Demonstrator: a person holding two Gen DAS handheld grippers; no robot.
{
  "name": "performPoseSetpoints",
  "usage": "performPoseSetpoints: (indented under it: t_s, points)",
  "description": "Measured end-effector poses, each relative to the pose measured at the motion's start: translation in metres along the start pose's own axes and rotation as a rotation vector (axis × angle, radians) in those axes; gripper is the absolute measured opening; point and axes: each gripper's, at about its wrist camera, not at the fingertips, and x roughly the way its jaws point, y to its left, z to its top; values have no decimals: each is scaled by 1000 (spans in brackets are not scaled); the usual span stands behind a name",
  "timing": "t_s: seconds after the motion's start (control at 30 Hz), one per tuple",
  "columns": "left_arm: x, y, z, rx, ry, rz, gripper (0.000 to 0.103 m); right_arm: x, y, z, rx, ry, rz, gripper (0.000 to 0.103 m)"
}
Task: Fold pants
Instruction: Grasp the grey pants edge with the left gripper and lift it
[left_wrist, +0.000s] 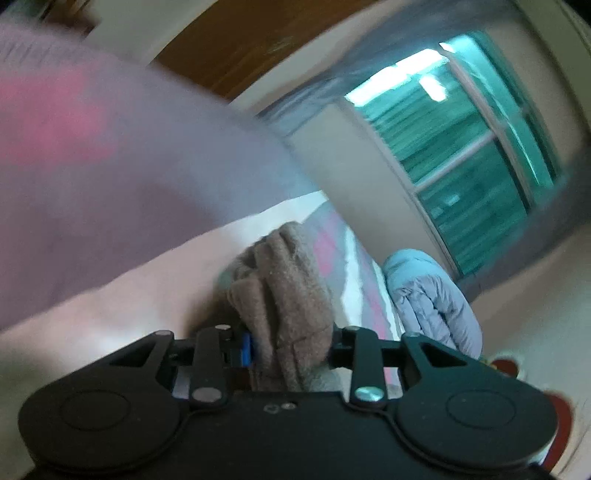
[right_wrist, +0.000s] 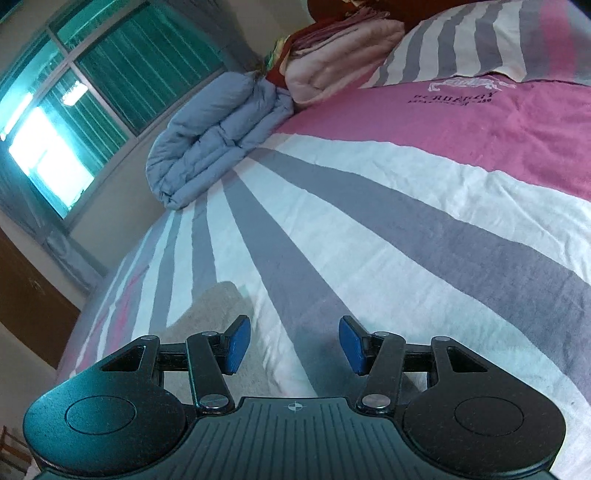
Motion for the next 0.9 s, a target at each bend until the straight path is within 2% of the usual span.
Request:
performPoseSetpoints:
  t_s: [0.13, 0.23, 0.4, 0.5, 0.57, 0.63, 0.73, 0.8, 0.9]
  points:
    - [-4, -66, -7, 191, -37, 8, 23, -6, -3, 3, -8, -20, -10, 53]
    - [-8, -121, -31, 362, -65, 2, 23, -11, 0, 5, -68, -43, -42, 53]
    - [-3, -212, -117, 664, -84, -1, 23, -14, -7, 10, -140, -46, -63, 53]
    - [7, -253, -173, 778, -81, -47, 23, -17, -20, 19, -145, -75, -80, 53]
    - [15, -283, -210, 848, -61, -95, 23, -16, -23, 23, -180, -111, -133, 53]
    - [25, -306, -247, 920, -21, -154, 23, -15, -33, 25, -126, -102, -123, 53]
    - [45, -328, -309, 1032, 103, -219, 23, -17, -47, 30, -41, -104, -106, 53]
    - [55, -329, -346, 1091, 181, -226, 25, -17, -56, 32, 10, -98, -96, 53]
    - [58, -327, -380, 1153, 194, -201, 26, -21, -68, 37, 86, -96, -66, 53]
